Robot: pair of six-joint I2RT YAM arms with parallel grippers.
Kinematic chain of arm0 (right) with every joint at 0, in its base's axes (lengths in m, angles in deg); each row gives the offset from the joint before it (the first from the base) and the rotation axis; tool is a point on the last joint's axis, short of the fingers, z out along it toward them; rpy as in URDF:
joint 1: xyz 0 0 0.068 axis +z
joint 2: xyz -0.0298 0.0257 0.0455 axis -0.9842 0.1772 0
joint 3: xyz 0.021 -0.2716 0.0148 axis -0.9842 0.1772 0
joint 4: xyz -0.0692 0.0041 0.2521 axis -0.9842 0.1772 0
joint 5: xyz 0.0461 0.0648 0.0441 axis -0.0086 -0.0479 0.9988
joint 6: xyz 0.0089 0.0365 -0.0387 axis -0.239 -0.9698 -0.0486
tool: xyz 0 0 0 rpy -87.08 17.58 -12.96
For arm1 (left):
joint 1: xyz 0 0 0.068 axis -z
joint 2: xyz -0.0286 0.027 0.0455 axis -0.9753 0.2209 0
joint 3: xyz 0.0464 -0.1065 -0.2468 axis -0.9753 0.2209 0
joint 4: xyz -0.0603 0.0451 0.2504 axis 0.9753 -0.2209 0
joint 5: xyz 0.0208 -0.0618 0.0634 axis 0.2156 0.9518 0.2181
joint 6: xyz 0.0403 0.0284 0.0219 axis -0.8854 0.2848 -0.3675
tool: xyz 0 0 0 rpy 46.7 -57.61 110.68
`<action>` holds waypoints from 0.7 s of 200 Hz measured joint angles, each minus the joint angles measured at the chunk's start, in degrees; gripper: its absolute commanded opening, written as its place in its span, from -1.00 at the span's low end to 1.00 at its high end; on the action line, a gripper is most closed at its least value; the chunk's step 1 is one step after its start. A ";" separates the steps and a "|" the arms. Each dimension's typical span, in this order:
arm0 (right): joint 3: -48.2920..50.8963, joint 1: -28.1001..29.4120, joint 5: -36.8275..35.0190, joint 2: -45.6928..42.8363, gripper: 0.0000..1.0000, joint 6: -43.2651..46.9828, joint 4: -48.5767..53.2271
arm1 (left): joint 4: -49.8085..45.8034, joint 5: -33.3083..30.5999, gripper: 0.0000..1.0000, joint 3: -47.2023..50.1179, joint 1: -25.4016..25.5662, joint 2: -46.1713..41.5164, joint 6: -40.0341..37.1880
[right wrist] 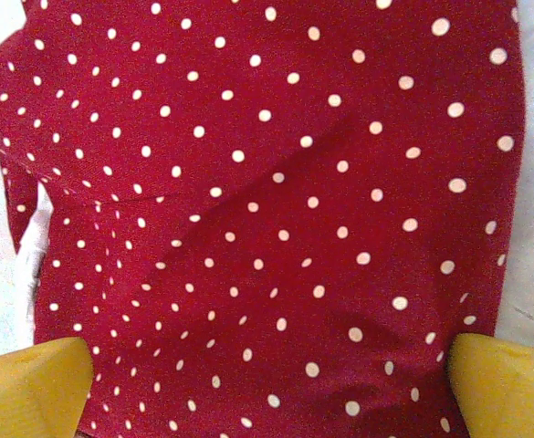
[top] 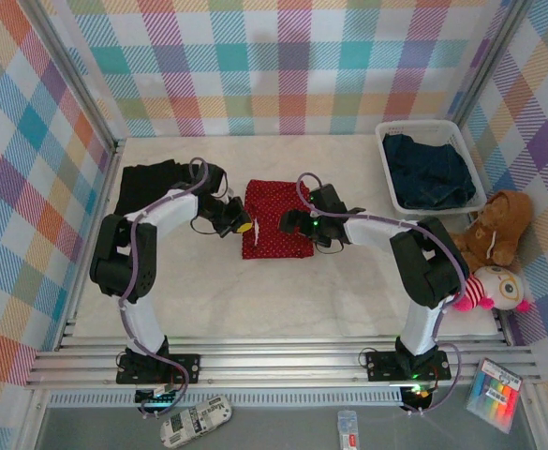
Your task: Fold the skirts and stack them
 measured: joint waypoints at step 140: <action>0.00 0.00 0.00 0.00 0.98 -0.22 0.02 | -2.36 -0.50 -1.00 -3.26 1.40 7.85 -1.18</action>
